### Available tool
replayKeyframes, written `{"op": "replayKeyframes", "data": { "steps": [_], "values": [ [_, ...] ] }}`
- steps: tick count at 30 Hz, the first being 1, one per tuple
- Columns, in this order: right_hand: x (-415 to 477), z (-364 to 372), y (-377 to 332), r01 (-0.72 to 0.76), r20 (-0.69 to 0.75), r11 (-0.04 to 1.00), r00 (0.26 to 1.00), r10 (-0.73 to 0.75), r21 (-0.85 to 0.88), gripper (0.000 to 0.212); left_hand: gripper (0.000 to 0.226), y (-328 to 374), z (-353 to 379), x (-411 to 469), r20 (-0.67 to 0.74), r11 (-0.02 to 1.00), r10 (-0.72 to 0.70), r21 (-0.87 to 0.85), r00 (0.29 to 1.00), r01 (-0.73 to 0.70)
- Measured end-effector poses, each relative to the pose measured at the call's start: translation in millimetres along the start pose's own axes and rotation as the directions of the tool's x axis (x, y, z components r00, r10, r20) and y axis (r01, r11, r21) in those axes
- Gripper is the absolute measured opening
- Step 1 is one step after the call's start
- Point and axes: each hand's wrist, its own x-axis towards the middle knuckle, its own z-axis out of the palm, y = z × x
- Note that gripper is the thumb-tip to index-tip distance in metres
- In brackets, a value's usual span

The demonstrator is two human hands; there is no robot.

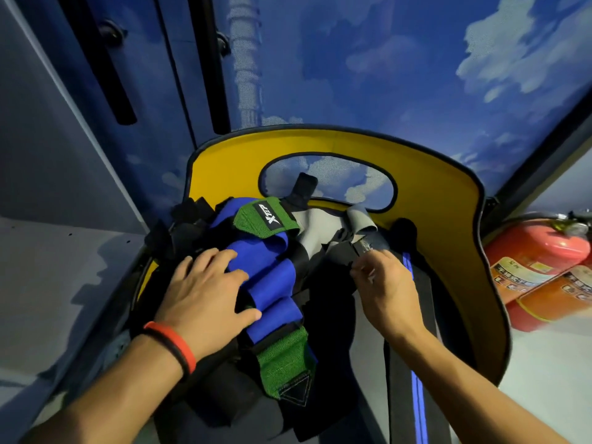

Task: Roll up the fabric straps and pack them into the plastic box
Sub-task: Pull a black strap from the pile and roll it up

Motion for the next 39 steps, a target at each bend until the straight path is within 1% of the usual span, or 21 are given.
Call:
{"op": "replayKeyframes", "data": {
  "steps": [1, 2, 3, 4, 5, 6, 8, 9, 10, 12, 14, 17, 19, 23, 25, 27, 28, 30, 33, 36, 39],
  "values": [
    [2, 0, 2, -0.076, 0.004, 0.997, 0.997, 0.076, 0.020, 0.016, 0.067, 4, 2, 1, 0.030, 1.000, 0.003, 0.024, 1.000, -0.003],
    [3, 0, 2, -0.192, 0.052, 0.981, 0.980, 0.190, 0.026, 0.030, 0.065, 8, 4, 1, 0.052, 0.999, 0.006, 0.046, 0.999, -0.009],
    [5, 2, 5, -0.343, 0.143, 0.939, 0.931, 0.335, 0.032, 0.048, 0.065, 12, 6, 2, 0.063, 0.998, 0.010, 0.060, 0.998, -0.014],
    [5, 4, 4, -0.506, 0.249, 0.859, 0.844, 0.475, 0.080, 0.064, 0.068, 16, 9, 3, 0.062, 0.998, 0.014, 0.062, 0.998, -0.018],
    [5, 7, 5, -0.637, 0.336, 0.745, 0.758, 0.559, 0.199, 0.072, 0.076, 20, 11, 4, 0.041, 0.999, 0.019, 0.046, 0.999, -0.021],
    [5, 9, 6, -0.705, 0.389, 0.621, 0.708, 0.590, 0.342, 0.074, 0.087, 23, 13, 5, 0.010, 0.999, 0.035, 0.020, 0.999, -0.035],
    [8, 11, 4, -0.694, 0.408, 0.411, 0.697, 0.589, 0.591, 0.054, 0.101, 28, 16, 3, -0.031, 0.988, 0.156, 0.001, 0.987, -0.156],
    [9, 8, 0, -0.665, 0.411, 0.325, 0.701, 0.582, 0.672, 0.041, 0.101, 30, 18, 3, -0.013, 0.967, 0.253, 0.014, 0.967, -0.253],
    [11, 3, -4, -0.647, 0.430, 0.251, 0.699, 0.571, 0.720, 0.029, 0.098, 32, 21, 2, 0.036, 0.941, 0.337, 0.033, 0.941, -0.338],
    [11, -7, -11, -0.618, 0.461, 0.172, 0.717, 0.524, 0.767, 0.018, 0.101, 37, 26, 0, 0.178, 0.915, 0.380, 0.070, 0.908, -0.397],
    [8, -20, -20, -0.588, 0.475, 0.120, 0.743, 0.471, 0.800, 0.022, 0.106, 44, 34, -1, 0.197, 0.920, 0.342, 0.129, 0.919, -0.370],
    [1, -45, -31, -0.564, 0.536, -0.055, 0.746, 0.394, 0.824, 0.033, 0.097, 58, 46, -1, 0.058, 0.949, 0.257, 0.172, 0.965, -0.263],
    [-4, -60, -33, -0.551, 0.559, -0.142, 0.735, 0.385, 0.822, 0.029, 0.086, 65, 53, 2, -0.010, 0.966, 0.195, 0.173, 0.981, -0.190],
    [-17, -76, -35, -0.550, 0.567, -0.166, 0.727, 0.386, 0.819, 0.020, 0.065, 63, 57, 17, -0.144, 0.980, 0.118, 0.179, 0.982, -0.092],
    [-22, -87, -41, -0.552, 0.541, -0.096, 0.743, 0.393, 0.828, 0.015, 0.069, 60, 60, 23, -0.189, 0.981, 0.084, 0.190, 0.978, -0.048],
    [-26, -97, -46, -0.590, 0.549, -0.017, 0.741, 0.387, 0.807, 0.012, 0.090, 58, 68, 28, -0.190, 0.968, 0.054, 0.252, 0.980, -0.004],
    [-27, -104, -47, -0.616, 0.562, 0.025, 0.734, 0.380, 0.788, 0.011, 0.088, 59, 70, 30, -0.197, 0.956, 0.057, 0.292, 0.979, 0.003],
    [-30, -118, -52, -0.635, 0.573, 0.079, 0.738, 0.357, 0.769, 0.011, 0.071, 61, 69, 35, -0.218, 0.961, 0.056, 0.276, 0.974, 0.006],
    [-32, -144, -59, -0.566, 0.529, 0.025, 0.786, 0.320, 0.824, 0.007, 0.060, 60, 68, 40, -0.224, 0.972, 0.049, 0.234, 0.973, 0.005],
    [-28, -166, -63, -0.444, 0.447, -0.080, 0.846, 0.292, 0.892, 0.008, 0.062, 59, 67, 41, -0.219, 0.968, 0.076, 0.249, 0.973, -0.019],
    [-23, -172, -66, -0.364, 0.396, -0.159, 0.871, 0.291, 0.918, 0.005, 0.071, 57, 64, 42, -0.127, 0.957, 0.106, 0.283, 0.986, -0.067]
  ]
}}
